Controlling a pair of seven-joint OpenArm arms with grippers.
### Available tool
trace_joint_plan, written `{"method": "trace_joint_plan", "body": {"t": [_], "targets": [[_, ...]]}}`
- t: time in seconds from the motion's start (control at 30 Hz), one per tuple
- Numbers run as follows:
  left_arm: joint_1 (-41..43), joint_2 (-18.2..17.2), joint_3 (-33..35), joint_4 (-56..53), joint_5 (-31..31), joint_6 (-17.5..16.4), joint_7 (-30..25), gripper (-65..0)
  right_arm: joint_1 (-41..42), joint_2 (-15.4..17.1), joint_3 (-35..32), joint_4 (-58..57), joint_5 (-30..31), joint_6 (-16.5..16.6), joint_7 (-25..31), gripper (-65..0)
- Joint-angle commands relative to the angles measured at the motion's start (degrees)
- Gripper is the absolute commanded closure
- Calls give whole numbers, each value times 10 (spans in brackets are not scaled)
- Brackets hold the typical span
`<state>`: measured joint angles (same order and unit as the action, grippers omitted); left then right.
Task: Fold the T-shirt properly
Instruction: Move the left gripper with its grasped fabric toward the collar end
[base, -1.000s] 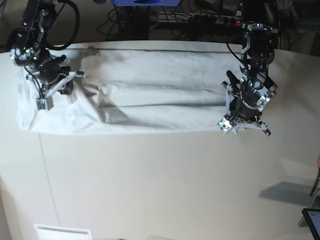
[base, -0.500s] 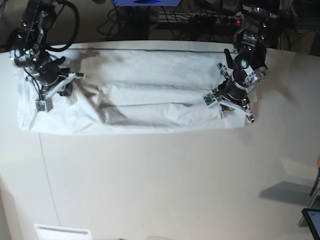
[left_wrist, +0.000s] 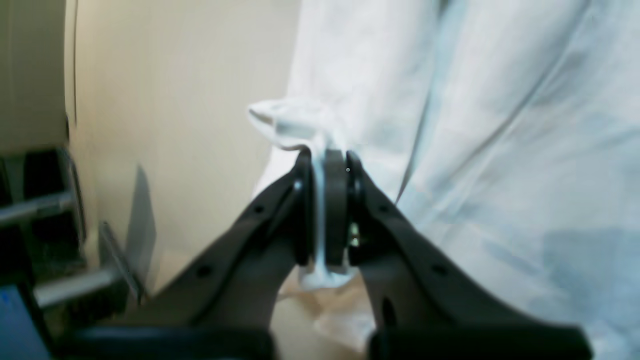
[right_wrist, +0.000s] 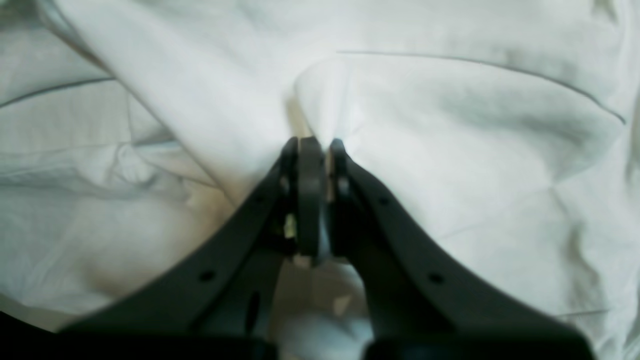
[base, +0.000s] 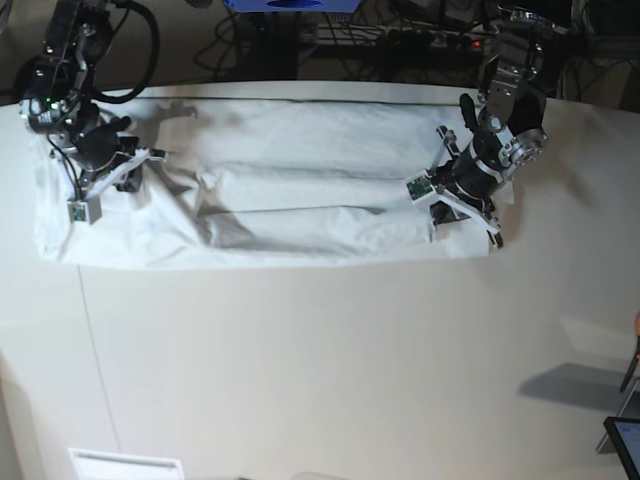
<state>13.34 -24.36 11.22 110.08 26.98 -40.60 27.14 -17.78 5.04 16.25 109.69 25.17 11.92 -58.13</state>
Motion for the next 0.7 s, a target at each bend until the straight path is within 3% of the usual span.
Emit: {"method": "trace_joint_plan", "body": {"t": [0.0, 0.23, 0.67], "targets": [[-5, -14, -4, 10, 3, 6, -17, 0, 4, 4, 1, 9, 3, -1, 9, -3], [-5, -43, -4, 10, 3, 6, -90, 0, 11, 5, 1, -18, 3, -1, 9, -3], [7, -45, 1, 18, -2, 6, -92, 0, 12, 5, 1, -28, 3, 1, 9, -3]]}}
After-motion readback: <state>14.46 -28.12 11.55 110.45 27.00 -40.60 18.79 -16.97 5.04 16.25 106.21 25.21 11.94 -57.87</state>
